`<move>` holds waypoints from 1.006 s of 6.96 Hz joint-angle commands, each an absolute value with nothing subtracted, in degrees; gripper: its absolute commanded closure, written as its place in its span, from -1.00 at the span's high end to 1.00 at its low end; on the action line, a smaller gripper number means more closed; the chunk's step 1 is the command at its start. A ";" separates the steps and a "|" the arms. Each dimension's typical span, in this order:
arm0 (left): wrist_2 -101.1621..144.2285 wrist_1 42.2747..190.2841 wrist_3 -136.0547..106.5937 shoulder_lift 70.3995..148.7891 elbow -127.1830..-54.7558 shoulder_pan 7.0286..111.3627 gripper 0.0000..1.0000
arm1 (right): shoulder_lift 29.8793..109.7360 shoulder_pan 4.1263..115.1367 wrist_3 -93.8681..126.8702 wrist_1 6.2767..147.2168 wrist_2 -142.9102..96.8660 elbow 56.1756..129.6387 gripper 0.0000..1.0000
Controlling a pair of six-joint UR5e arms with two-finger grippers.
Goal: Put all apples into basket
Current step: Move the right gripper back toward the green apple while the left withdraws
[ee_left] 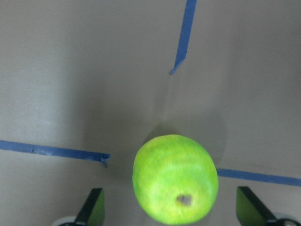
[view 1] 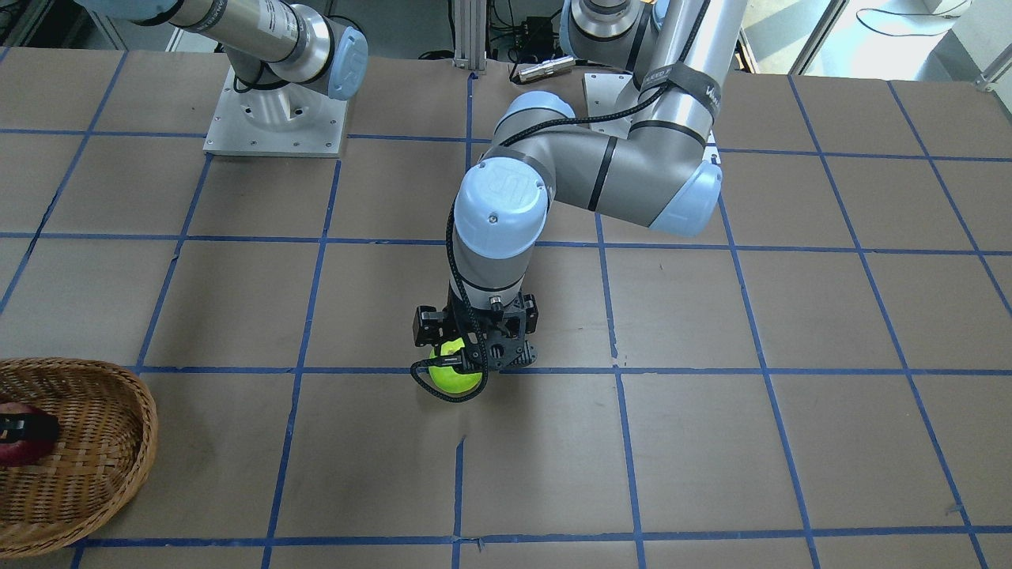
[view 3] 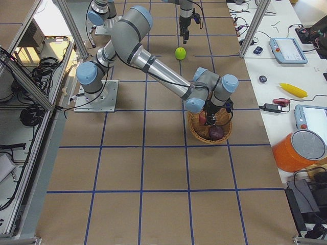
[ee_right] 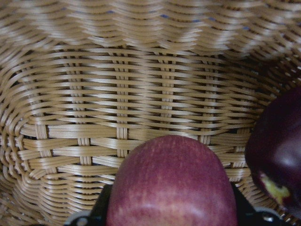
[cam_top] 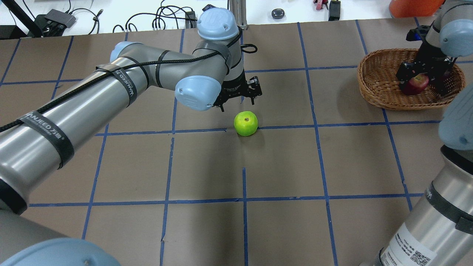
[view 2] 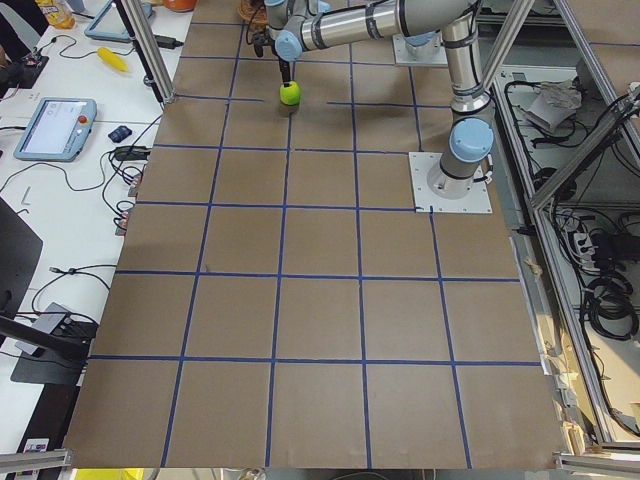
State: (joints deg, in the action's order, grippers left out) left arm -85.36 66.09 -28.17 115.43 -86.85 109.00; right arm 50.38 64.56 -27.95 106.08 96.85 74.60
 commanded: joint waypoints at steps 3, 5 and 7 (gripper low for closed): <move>-86.12 80.64 -21.37 101.28 -86.05 104.87 1.00 | 60.88 69.92 -27.51 95.65 93.36 74.09 1.00; -86.30 87.08 -17.76 97.84 -85.08 103.02 1.00 | 62.84 83.07 -12.60 93.34 88.72 74.53 1.00; -86.22 88.24 -16.44 96.07 -86.13 100.38 1.00 | 61.44 96.10 3.19 94.22 82.54 74.79 1.00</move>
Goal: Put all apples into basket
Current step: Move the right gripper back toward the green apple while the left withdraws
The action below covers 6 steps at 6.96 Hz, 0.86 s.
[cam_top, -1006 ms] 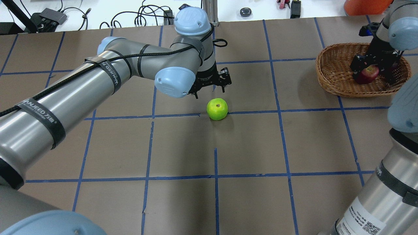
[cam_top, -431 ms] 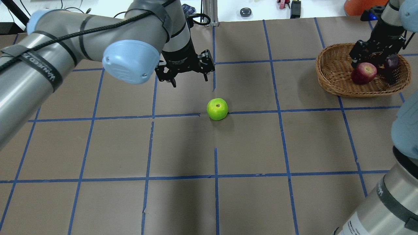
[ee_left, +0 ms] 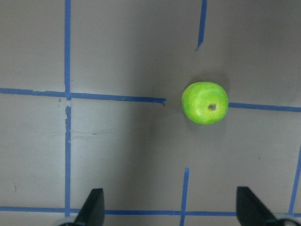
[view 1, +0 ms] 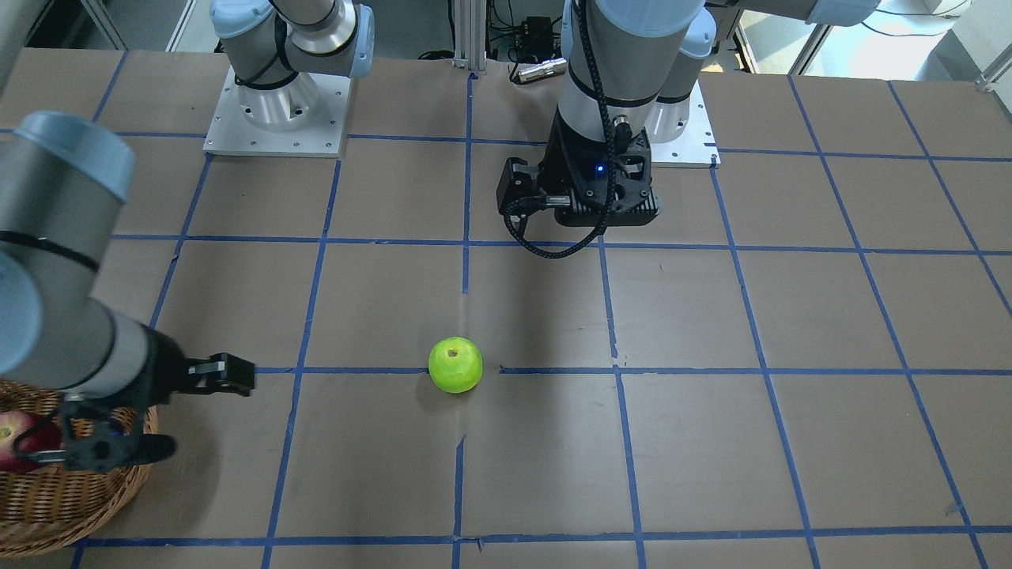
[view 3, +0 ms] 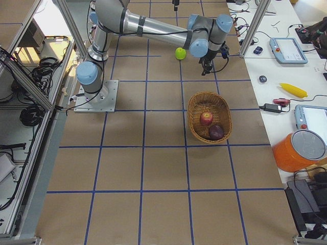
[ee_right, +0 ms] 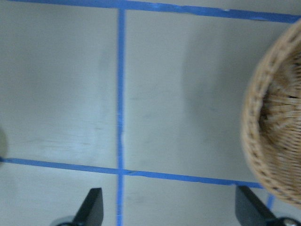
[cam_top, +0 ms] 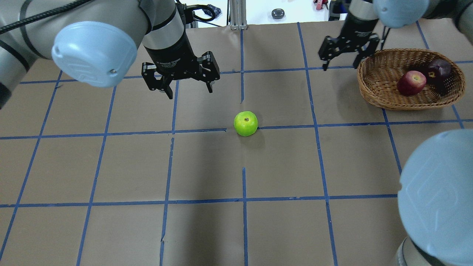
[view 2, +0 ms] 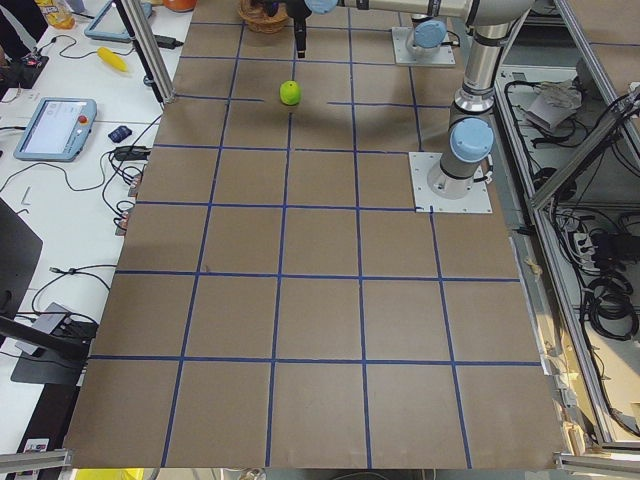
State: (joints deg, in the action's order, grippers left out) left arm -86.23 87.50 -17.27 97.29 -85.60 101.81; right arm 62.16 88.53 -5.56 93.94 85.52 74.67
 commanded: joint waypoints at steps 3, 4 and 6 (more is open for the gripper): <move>-88.22 88.59 -10.59 94.58 -86.40 97.49 1.00 | 53.99 106.68 21.28 106.13 82.62 76.89 1.00; -89.37 88.77 -9.59 93.79 -86.48 94.86 1.00 | 53.27 107.05 22.31 108.35 82.62 78.38 1.00; -89.39 90.52 -9.58 92.46 -86.57 93.70 1.00 | 53.00 107.05 22.32 108.54 82.71 80.76 1.00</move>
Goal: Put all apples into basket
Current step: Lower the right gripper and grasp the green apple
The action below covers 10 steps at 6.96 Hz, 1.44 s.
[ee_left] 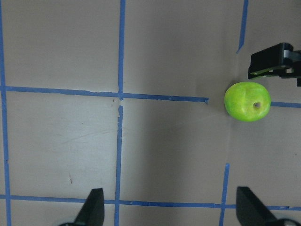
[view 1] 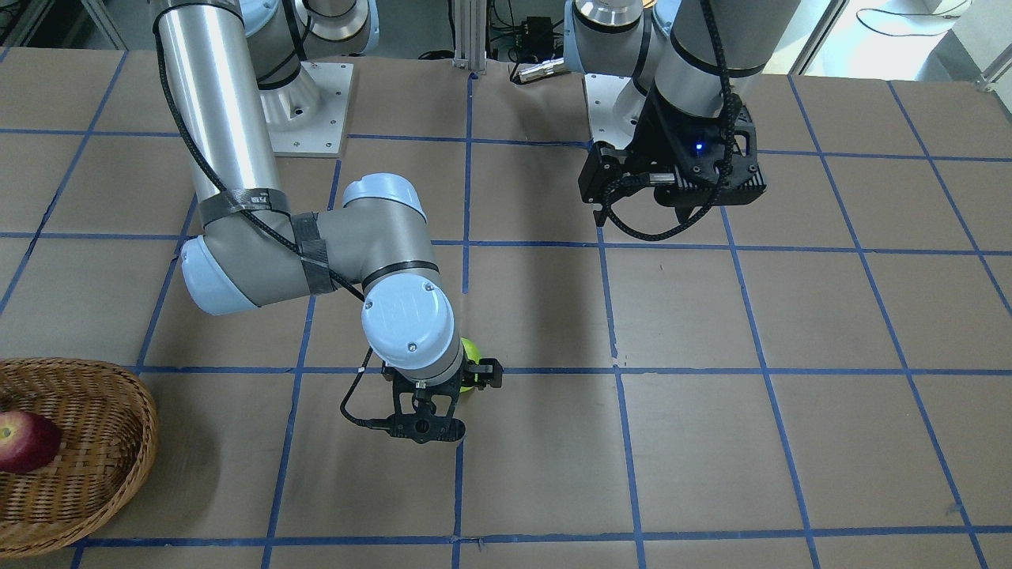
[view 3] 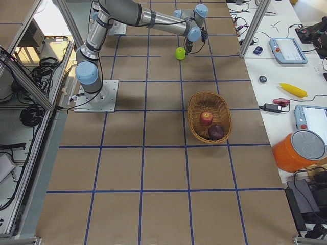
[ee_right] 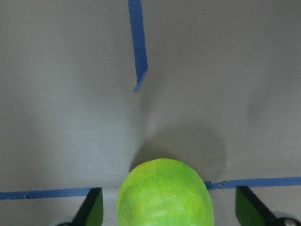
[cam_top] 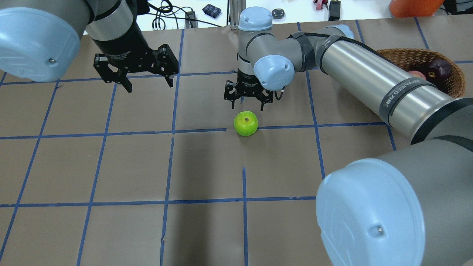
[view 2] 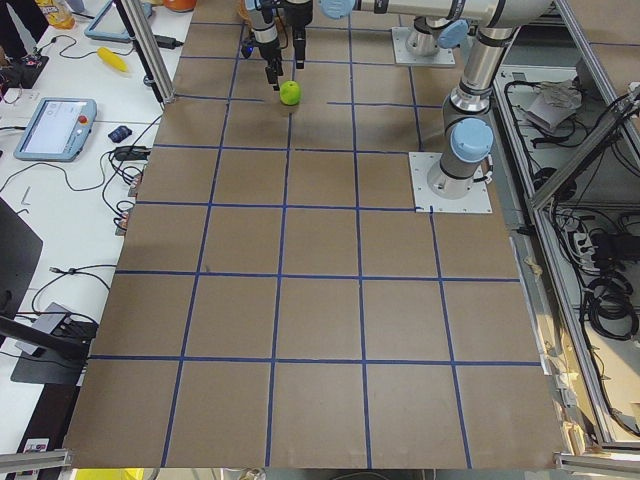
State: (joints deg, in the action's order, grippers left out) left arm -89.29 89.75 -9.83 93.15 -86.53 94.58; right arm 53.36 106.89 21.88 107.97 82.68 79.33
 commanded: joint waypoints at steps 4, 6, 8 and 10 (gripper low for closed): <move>-89.47 90.44 -9.67 92.11 -86.57 93.43 1.00 | 53.09 107.31 22.32 108.46 80.79 83.93 1.00; -89.21 90.35 -9.67 92.20 -86.66 93.25 1.00 | 53.09 107.40 22.32 108.46 80.42 84.72 1.00; -89.03 90.26 -9.67 92.20 -86.66 93.34 1.00 | 53.09 107.40 22.41 110.72 80.42 86.83 0.97; -88.86 90.09 -9.76 92.20 -86.57 93.25 1.00 | 53.44 107.14 22.15 110.74 80.59 85.09 -1.00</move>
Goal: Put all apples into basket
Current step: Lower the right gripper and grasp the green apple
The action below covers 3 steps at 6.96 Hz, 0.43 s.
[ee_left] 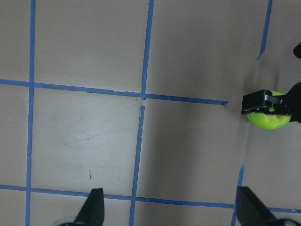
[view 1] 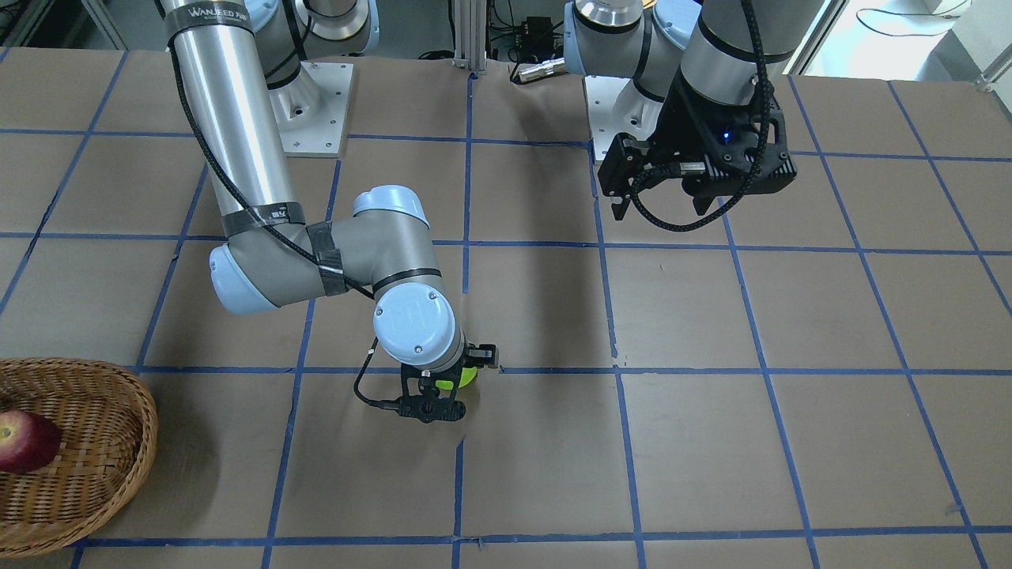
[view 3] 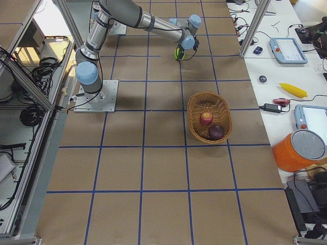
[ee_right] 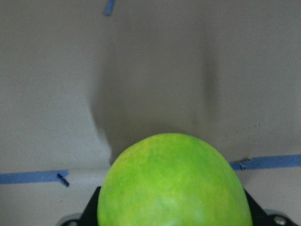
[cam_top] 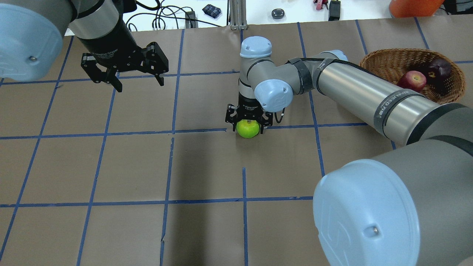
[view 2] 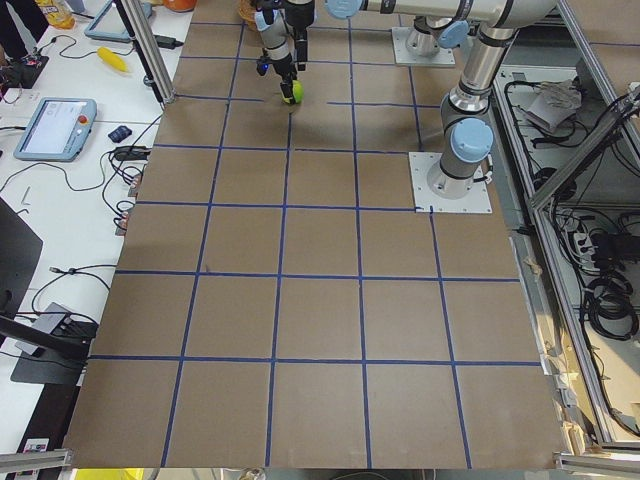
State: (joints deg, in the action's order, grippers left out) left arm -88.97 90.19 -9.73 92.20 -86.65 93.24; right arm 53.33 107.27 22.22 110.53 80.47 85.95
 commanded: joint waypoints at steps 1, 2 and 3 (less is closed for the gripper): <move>-89.12 90.09 -9.67 92.11 -86.57 93.25 1.00 | 54.05 106.79 22.24 110.13 80.86 82.82 -1.00; -89.21 90.17 -9.67 92.11 -86.57 93.25 1.00 | 55.36 106.35 21.19 106.30 82.25 79.75 -1.00; -89.03 90.09 -9.67 92.20 -86.57 93.25 1.00 | 56.59 103.82 17.88 102.61 85.66 76.50 -1.00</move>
State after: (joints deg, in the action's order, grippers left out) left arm -89.11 90.13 -9.68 92.14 -86.58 93.25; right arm 55.12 105.98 20.79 106.80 82.52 80.33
